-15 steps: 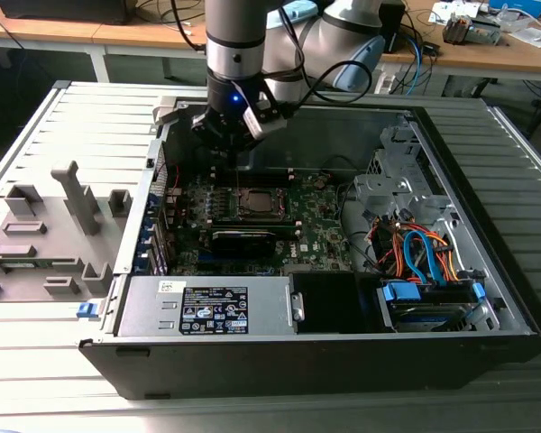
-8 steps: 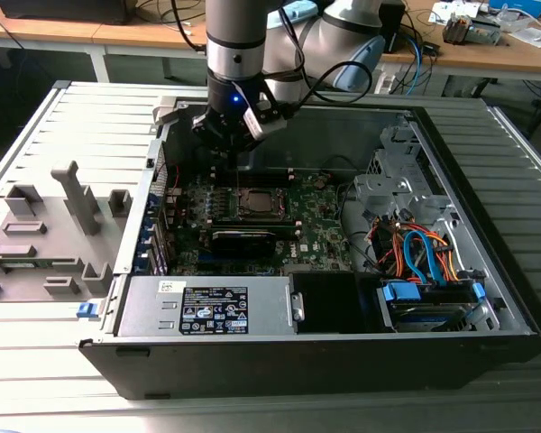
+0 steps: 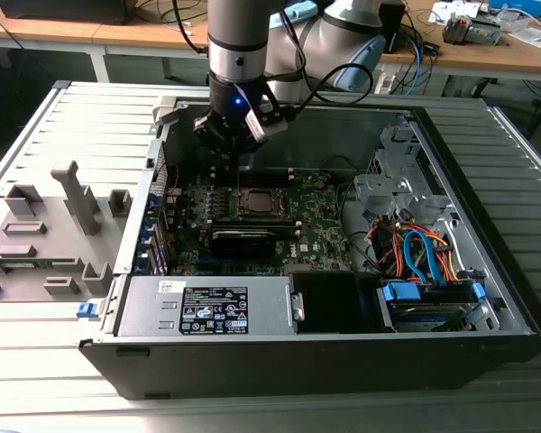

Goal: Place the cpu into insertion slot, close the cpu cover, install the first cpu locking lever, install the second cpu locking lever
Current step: 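Install the first cpu locking lever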

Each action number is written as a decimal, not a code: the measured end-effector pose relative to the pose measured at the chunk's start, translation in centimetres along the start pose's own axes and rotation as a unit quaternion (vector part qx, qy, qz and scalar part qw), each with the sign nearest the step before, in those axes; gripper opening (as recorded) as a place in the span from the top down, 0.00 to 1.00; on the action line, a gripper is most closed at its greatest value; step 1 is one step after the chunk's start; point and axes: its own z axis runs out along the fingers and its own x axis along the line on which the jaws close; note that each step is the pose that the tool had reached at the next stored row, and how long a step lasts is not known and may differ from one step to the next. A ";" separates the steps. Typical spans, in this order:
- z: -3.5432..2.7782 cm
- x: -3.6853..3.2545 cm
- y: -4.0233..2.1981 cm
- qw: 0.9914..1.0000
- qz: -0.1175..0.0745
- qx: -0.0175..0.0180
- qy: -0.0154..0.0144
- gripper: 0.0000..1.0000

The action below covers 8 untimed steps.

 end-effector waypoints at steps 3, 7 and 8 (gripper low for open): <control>0.03 -0.21 -0.02 1.000 0.000 0.000 0.000 0.89; 0.07 -0.49 -0.05 1.000 0.000 0.000 0.000 0.89; 0.08 -0.55 -0.05 1.000 0.000 0.000 0.000 0.89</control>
